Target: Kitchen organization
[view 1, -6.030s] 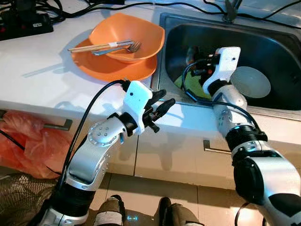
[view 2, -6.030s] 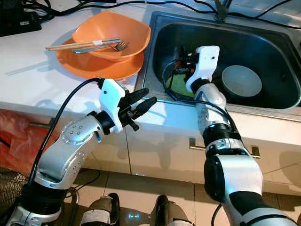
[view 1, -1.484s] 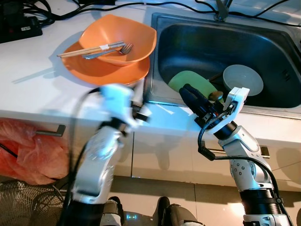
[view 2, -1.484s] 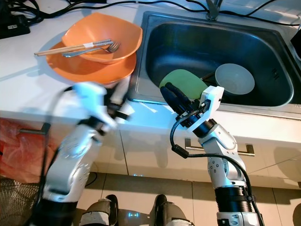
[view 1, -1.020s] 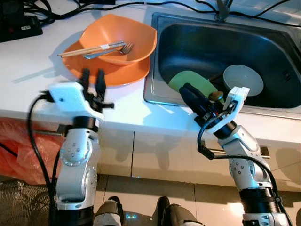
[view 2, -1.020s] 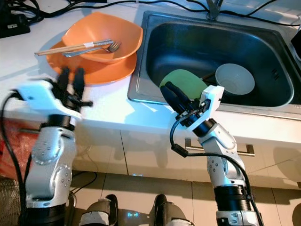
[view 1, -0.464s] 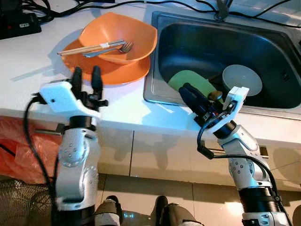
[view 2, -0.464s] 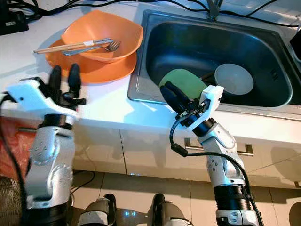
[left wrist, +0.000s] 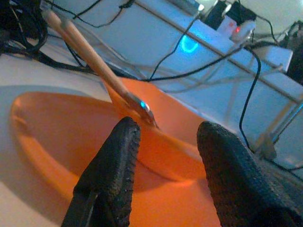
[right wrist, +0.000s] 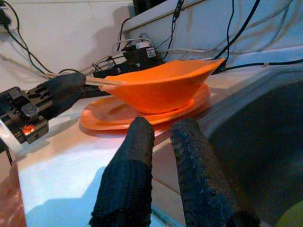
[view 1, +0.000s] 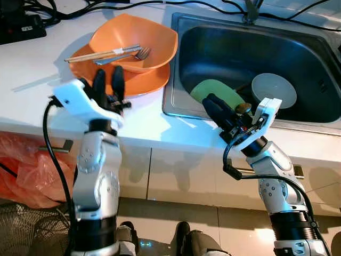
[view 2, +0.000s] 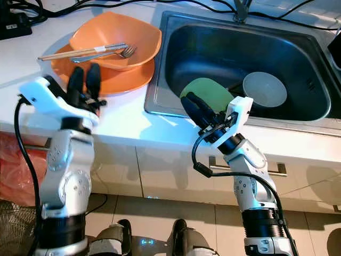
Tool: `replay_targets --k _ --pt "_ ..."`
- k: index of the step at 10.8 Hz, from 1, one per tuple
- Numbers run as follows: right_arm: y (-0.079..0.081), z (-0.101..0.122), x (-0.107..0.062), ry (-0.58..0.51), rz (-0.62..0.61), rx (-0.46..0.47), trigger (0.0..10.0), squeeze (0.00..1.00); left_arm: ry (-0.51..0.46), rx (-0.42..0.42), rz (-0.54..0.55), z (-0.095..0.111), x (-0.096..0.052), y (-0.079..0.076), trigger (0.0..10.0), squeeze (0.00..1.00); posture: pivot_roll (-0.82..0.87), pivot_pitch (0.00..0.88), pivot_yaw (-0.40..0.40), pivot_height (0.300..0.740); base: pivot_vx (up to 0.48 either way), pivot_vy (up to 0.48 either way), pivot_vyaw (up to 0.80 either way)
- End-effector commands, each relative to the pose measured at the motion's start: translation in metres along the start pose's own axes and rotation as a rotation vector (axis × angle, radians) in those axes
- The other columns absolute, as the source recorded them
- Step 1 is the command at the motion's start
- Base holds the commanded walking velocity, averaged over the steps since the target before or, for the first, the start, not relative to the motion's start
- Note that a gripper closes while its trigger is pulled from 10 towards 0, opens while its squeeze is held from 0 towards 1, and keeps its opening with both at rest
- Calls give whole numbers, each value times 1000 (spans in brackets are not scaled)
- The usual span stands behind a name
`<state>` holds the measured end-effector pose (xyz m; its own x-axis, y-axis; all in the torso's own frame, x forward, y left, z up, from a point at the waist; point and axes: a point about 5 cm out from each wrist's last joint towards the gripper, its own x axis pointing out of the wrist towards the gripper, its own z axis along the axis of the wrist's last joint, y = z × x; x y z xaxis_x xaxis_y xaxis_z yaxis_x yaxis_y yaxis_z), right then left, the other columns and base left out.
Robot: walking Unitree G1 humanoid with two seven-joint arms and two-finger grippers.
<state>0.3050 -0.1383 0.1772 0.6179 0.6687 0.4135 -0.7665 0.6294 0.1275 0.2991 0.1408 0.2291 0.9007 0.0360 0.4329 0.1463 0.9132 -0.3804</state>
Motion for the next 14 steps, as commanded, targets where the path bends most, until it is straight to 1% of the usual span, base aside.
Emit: replay_targets --k 1,3,5,8,11,12,14 --pt "-3 -9 -8 40 -29 16 10000 0 -15 -28 13 0 2 -2 10000 0 226 221 -101 740 0 0 0" --pt "-4 -9 -9 41 -33 13 10000 0 -19 -37 37 0 4 -1 10000 0 226 222 -101 740 0 0 0" --pt "-4 -9 -9 42 -32 12 10000 0 -27 -26 45 0 6 -1 10000 0 225 220 -101 740 0 0 0" --pt "-5 -9 -10 45 -34 8 10000 0 -48 -34 71 0 13 -3 10000 0 219 215 -103 740 0 0 0" --pt "-6 -8 -10 46 -36 2 10000 0 -44 -28 65 -2 16 -4 10000 0 217 211 -102 740 0 0 0" --pt "-6 -8 -10 46 -38 2 10000 0 -42 -27 68 -3 17 -4 0 0 217 208 -103 740 0 0 0" --pt "-6 -9 -10 47 -38 1 10000 0 -42 -25 69 -4 16 -4 0 0 217 203 -101 740 0 0 0"
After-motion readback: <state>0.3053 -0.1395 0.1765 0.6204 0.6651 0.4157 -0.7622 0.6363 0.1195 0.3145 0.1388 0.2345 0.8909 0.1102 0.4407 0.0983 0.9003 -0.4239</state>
